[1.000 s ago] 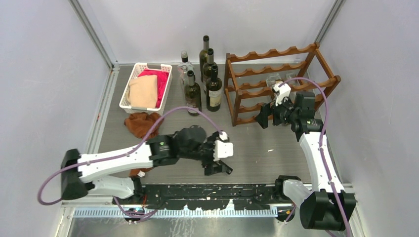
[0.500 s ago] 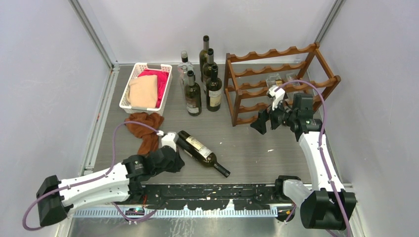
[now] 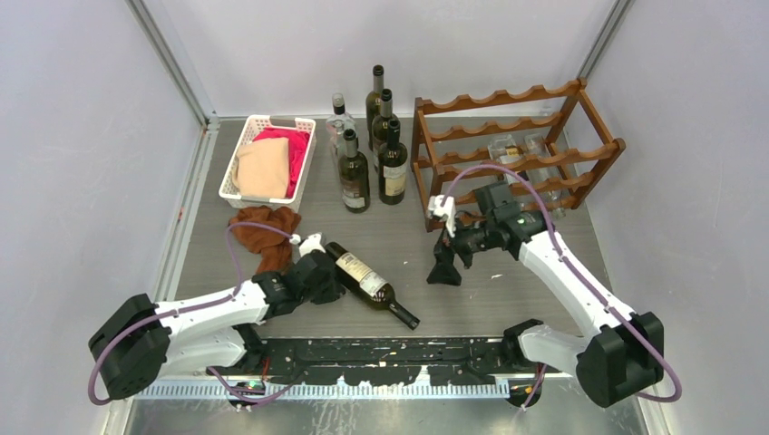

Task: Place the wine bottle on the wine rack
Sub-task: Pick up the wine bottle from the center of the board.

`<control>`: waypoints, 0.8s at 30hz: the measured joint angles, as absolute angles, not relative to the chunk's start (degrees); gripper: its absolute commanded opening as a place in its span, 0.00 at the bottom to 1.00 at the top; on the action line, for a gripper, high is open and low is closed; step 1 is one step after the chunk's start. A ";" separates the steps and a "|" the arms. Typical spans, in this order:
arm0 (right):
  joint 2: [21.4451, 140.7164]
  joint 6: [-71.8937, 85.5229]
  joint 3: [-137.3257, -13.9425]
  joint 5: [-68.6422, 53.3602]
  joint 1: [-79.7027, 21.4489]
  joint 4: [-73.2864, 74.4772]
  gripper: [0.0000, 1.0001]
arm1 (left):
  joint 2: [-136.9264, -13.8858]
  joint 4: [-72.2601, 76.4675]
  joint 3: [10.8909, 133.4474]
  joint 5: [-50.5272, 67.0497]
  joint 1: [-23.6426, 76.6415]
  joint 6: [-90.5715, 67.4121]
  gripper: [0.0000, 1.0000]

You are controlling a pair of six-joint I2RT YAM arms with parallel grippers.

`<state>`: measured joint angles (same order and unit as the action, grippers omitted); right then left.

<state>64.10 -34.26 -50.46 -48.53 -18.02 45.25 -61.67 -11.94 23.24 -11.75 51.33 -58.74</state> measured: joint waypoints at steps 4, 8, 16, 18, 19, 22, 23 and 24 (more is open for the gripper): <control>65.39 -31.33 -50.43 -45.89 -26.15 42.11 1.00 | -61.91 -9.50 23.09 -10.48 51.29 -60.05 0.00; 68.01 -28.01 -50.22 -40.40 -33.45 37.87 1.00 | -63.13 -3.33 22.57 -8.60 51.24 -60.88 0.00; 75.37 -17.65 -49.01 -26.94 -43.22 27.77 1.00 | -67.29 3.75 22.46 -5.67 51.24 -61.14 0.00; 77.30 -14.41 -48.90 -22.13 -44.66 24.88 1.00 | -67.26 4.34 22.15 -5.32 51.24 -61.17 0.00; 78.74 -12.71 -48.95 -19.42 -45.32 23.18 1.00 | -67.26 4.45 22.04 -5.23 51.24 -61.14 0.00; 83.48 -8.82 -49.30 -12.10 -46.78 19.94 1.00 | -66.89 4.45 21.61 -5.06 51.24 -61.14 0.02; 84.88 -7.95 -49.30 -9.91 -47.16 19.27 1.00 | -66.54 4.45 21.45 -5.06 51.24 -61.12 0.03; 85.80 -7.35 -49.30 -8.45 -47.33 18.85 1.00 | -66.02 4.40 21.26 -5.06 51.24 -61.12 0.06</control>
<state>85.80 -7.35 -49.30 -8.45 -47.33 18.85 -66.02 4.40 21.26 -5.06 51.24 -61.12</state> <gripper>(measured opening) 0.996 0.014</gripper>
